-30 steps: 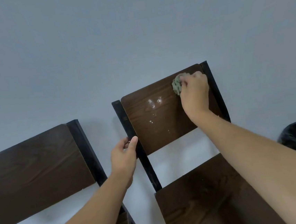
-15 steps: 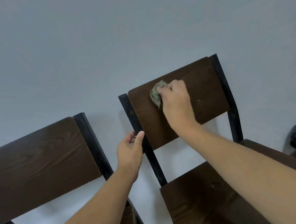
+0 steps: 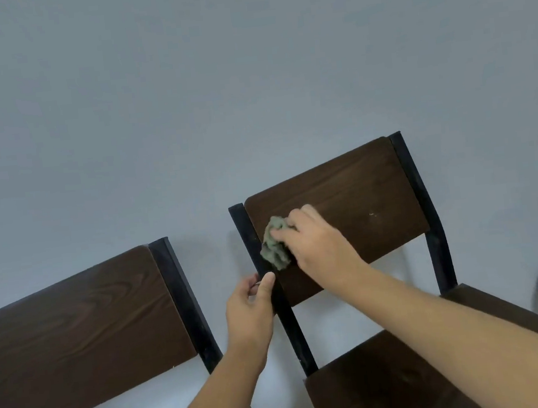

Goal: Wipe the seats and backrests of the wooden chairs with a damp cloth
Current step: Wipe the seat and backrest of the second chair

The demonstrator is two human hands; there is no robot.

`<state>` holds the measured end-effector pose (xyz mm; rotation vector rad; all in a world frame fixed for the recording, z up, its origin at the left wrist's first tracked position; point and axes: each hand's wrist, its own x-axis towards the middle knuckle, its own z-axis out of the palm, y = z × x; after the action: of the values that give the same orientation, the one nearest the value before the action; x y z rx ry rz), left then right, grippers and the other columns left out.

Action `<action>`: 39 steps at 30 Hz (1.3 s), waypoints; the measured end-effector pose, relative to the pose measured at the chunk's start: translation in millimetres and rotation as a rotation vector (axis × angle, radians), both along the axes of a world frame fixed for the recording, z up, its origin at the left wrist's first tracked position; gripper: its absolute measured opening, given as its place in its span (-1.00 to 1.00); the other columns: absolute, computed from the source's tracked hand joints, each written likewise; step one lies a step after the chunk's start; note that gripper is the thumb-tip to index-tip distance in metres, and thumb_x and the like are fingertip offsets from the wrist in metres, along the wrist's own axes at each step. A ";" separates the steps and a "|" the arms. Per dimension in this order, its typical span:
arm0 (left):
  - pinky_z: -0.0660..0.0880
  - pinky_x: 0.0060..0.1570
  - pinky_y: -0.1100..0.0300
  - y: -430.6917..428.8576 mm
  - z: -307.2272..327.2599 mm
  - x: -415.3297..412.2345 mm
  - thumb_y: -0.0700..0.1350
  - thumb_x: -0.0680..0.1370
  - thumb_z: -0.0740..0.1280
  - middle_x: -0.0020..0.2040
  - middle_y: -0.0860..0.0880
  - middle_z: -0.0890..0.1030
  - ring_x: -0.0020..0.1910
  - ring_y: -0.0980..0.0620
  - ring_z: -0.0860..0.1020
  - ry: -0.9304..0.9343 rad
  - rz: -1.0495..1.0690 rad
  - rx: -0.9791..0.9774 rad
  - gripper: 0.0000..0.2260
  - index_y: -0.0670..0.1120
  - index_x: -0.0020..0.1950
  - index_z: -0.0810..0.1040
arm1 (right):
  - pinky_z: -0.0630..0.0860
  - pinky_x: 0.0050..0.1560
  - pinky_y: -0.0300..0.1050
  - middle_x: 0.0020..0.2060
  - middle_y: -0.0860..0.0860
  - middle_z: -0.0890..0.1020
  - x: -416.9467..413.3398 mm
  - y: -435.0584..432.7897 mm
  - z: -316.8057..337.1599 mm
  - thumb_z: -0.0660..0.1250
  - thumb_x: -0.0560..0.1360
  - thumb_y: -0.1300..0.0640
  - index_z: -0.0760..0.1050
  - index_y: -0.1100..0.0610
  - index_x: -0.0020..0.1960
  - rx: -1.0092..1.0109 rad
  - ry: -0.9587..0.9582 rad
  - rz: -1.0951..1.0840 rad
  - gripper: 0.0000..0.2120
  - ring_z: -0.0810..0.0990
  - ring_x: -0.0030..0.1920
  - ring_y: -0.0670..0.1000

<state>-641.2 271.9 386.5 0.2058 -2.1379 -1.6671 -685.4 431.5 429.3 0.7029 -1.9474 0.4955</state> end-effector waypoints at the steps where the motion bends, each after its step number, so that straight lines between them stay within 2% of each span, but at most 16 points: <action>1: 0.61 0.28 -0.08 0.1 -0.3 -0.4 0.12 0.60 0.38 0.18 -0.03 0.69 0.21 -0.02 0.65 0.008 0.010 -0.010 -0.54 -0.07 0.44 0.54 | 0.64 -0.08 0.01 -0.04 0.13 0.56 -7.3 8.4 15.5 0.41 0.50 0.30 0.64 0.22 0.15 -0.180 -0.022 -0.053 -0.77 0.51 0.03 0.11; 3: 0.59 0.31 -0.10 0.8 -1.3 -1.3 0.14 0.59 0.38 0.22 -0.02 0.67 0.25 -0.03 0.63 0.012 0.036 -0.028 -0.52 -0.05 0.46 0.53 | 0.58 -0.01 -0.08 -0.02 0.11 0.52 -21.9 10.1 47.2 0.35 0.57 0.24 0.62 0.21 0.17 -0.527 -0.070 -0.159 -0.80 0.47 0.06 0.07; 4: 0.59 0.30 -0.10 -0.7 -2.5 -2.7 0.14 0.59 0.38 0.21 -0.02 0.68 0.25 -0.03 0.63 0.006 0.034 -0.035 -0.52 -0.05 0.45 0.53 | 0.55 -0.02 -0.13 -0.01 0.11 0.52 -22.7 -1.6 56.2 0.34 0.57 0.24 0.62 0.21 0.16 -0.560 -0.061 -0.159 -0.81 0.46 0.07 0.07; 7: 0.61 0.26 -0.08 -5.1 -3.6 -3.4 0.14 0.59 0.38 0.14 -0.02 0.72 0.19 -0.01 0.67 0.009 0.011 -0.016 -0.57 -0.03 0.39 0.57 | 0.59 -0.13 -0.06 -0.07 0.13 0.54 -6.3 -45.7 35.5 0.41 0.47 0.36 0.63 0.23 0.04 -0.241 0.043 0.013 -0.83 0.49 0.03 0.13; 10: 0.60 0.27 -0.09 -5.8 -7.1 -7.4 0.14 0.59 0.38 0.14 -0.03 0.71 0.19 -0.02 0.67 0.010 0.015 0.001 -0.56 -0.04 0.40 0.57 | 0.60 -0.03 -0.05 -0.05 0.17 0.59 -7.6 5.1 -12.8 0.39 0.49 0.37 0.64 0.26 0.10 0.025 0.055 0.051 -0.80 0.52 0.01 0.15; 11: 0.60 0.28 -0.10 -5.6 -7.8 -8.3 0.15 0.59 0.38 0.16 -0.02 0.70 0.20 -0.02 0.66 0.006 0.017 -0.002 -0.54 -0.05 0.42 0.56 | 0.60 -0.06 -0.02 -0.06 0.18 0.59 -15.6 35.2 -15.5 0.38 0.51 0.36 0.64 0.28 0.09 -0.055 0.054 -0.013 -0.83 0.52 -0.01 0.15; 14: 0.60 0.29 -0.10 -3.7 -8.4 -7.0 0.28 0.51 0.37 0.22 -0.01 0.68 0.24 -0.03 0.64 0.009 0.013 -0.025 -0.39 -0.04 0.46 0.53 | 0.49 -0.01 -0.09 -0.01 0.20 0.54 -49.8 117.0 3.9 0.29 0.59 0.29 0.62 0.28 0.11 -0.600 -0.091 -0.294 -0.84 0.54 0.04 0.20; 16: 0.60 0.29 -0.09 -5.3 -8.2 -5.7 0.32 0.47 0.36 0.23 -0.01 0.68 0.24 -0.03 0.64 0.025 0.008 -0.030 -0.34 -0.04 0.45 0.53 | 0.43 0.07 -0.14 0.07 0.19 0.51 -64.0 131.4 7.8 0.26 0.59 0.29 0.59 0.24 0.16 -0.777 -0.163 -0.355 -0.80 0.53 0.11 0.18; 19: 0.60 0.28 -0.07 -9.4 -9.8 -8.7 0.16 0.60 0.36 0.20 -0.02 0.69 0.22 -0.02 0.65 0.012 0.005 -0.026 -0.51 -0.07 0.45 0.53 | 0.59 0.02 -0.05 0.02 0.14 0.51 -35.1 75.7 -32.2 0.34 0.53 0.33 0.60 0.25 0.13 -0.601 -0.096 -0.224 -0.81 0.51 0.06 0.09; 23: 0.65 0.20 0.02 -9.4 -11.9 -9.5 0.10 0.63 0.34 0.15 -0.04 0.72 0.16 0.00 0.69 0.014 -0.033 -0.004 -0.59 -0.08 0.40 0.56 | 0.57 -0.27 -0.25 -0.11 0.08 0.56 18.6 25.1 -101.7 0.47 0.46 0.30 0.66 0.22 0.07 -0.094 -0.068 0.036 -0.82 0.52 -0.09 0.01; 25: 0.64 0.19 0.04 -8.0 -10.9 -10.1 0.09 0.64 0.33 0.18 -0.04 0.70 0.18 -0.03 0.67 0.024 -0.034 -0.009 -0.59 -0.09 0.41 0.55 | 0.55 -0.25 -0.19 -0.10 0.10 0.55 -5.4 61.2 -85.8 0.43 0.50 0.29 0.65 0.24 0.07 -0.292 -0.062 -0.105 -0.85 0.52 -0.09 0.02; 27: 0.62 0.24 -0.02 -8.0 -11.3 -9.9 0.11 0.63 0.34 0.21 -0.04 0.68 0.21 -0.05 0.65 0.018 -0.013 -0.016 -0.57 -0.08 0.43 0.54 | 0.46 -0.10 -0.16 -0.03 0.16 0.53 -30.2 110.3 -59.8 0.32 0.58 0.29 0.62 0.26 0.11 -0.648 -0.167 -0.314 -0.84 0.55 -0.02 0.11; 29: 0.62 0.26 -0.06 -6.8 -11.6 -8.2 0.13 0.62 0.34 0.22 -0.03 0.67 0.23 -0.05 0.64 0.020 -0.008 -0.014 -0.56 -0.07 0.42 0.54 | 0.43 -0.02 -0.13 0.02 0.18 0.51 -42.7 132.4 -52.0 0.27 0.60 0.31 0.60 0.26 0.13 -0.836 -0.277 -0.397 -0.82 0.57 0.03 0.19; 32: 0.62 0.24 -0.03 -7.2 -12.0 -7.8 0.12 0.63 0.33 0.22 -0.05 0.67 0.21 -0.04 0.65 0.015 -0.016 -0.019 -0.58 -0.07 0.41 0.55 | 0.57 -0.05 -0.02 0.00 0.15 0.52 -17.9 74.4 -60.5 0.34 0.52 0.32 0.61 0.22 0.08 -0.631 -0.185 -0.300 -0.84 0.53 -0.01 0.12; 36: 0.64 0.16 -0.01 -10.3 -11.5 -8.5 0.13 0.62 0.35 0.12 -0.10 0.70 0.12 -0.06 0.68 0.012 -0.029 -0.037 -0.62 -0.09 0.32 0.59 | 0.60 -0.19 -0.20 -0.04 0.08 0.57 33.7 -22.7 -86.9 0.42 0.51 0.13 0.62 0.18 0.09 -0.128 -0.105 0.070 -0.80 0.51 -0.03 -0.01; 39: 0.64 0.20 -0.08 -10.8 -11.5 -7.5 0.14 0.61 0.35 0.13 -0.10 0.71 0.13 -0.08 0.69 0.010 -0.036 -0.034 -0.61 -0.08 0.32 0.59 | 0.59 -0.26 -0.22 -0.06 0.07 0.56 33.1 -12.0 -97.1 0.39 0.51 0.16 0.62 0.18 0.09 -0.082 -0.109 0.139 -0.82 0.50 -0.05 -0.01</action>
<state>-648.7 261.2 375.0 0.1501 -2.1728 -1.6472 -652.3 419.5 332.2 0.7761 -1.9756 0.7080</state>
